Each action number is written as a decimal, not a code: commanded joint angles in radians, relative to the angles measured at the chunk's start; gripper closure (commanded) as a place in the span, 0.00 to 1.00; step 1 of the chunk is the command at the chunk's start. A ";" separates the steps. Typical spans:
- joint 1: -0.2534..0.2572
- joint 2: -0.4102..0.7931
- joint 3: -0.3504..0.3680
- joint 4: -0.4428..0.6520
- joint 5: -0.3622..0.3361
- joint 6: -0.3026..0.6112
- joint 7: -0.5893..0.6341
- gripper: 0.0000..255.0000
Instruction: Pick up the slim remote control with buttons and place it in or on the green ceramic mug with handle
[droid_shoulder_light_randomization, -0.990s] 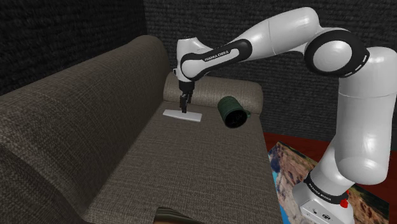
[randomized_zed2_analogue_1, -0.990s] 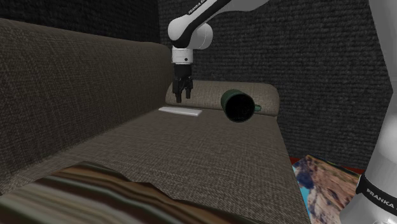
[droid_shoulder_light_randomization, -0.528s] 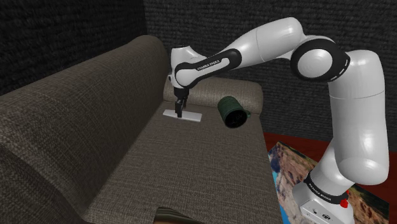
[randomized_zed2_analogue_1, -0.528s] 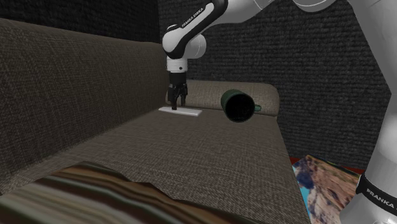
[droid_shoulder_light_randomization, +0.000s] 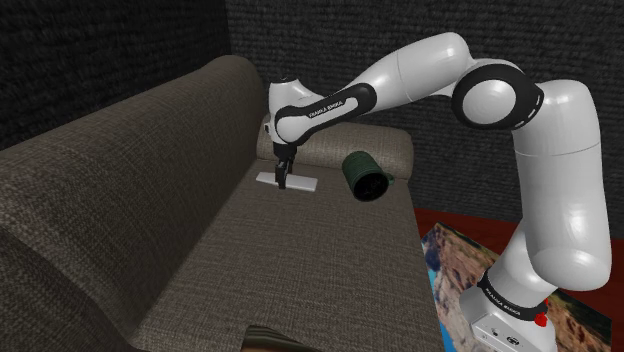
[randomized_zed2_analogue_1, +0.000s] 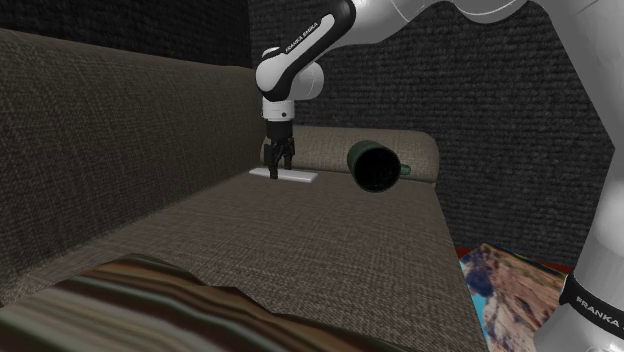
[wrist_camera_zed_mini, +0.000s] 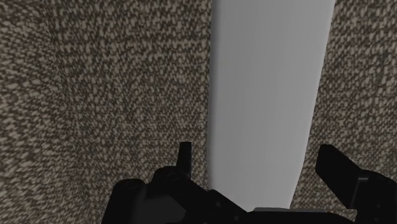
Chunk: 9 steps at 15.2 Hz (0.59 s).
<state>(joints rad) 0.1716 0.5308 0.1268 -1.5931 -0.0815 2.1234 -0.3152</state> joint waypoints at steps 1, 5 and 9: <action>0.000 0.000 0.000 0.000 0.000 0.000 0.000 0.00; 0.000 0.000 0.000 0.000 0.000 0.000 0.000 1.00; 0.000 0.000 0.000 0.000 0.000 0.000 0.000 1.00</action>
<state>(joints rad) 0.1716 0.5309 0.1268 -1.5929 -0.0815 2.1232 -0.3152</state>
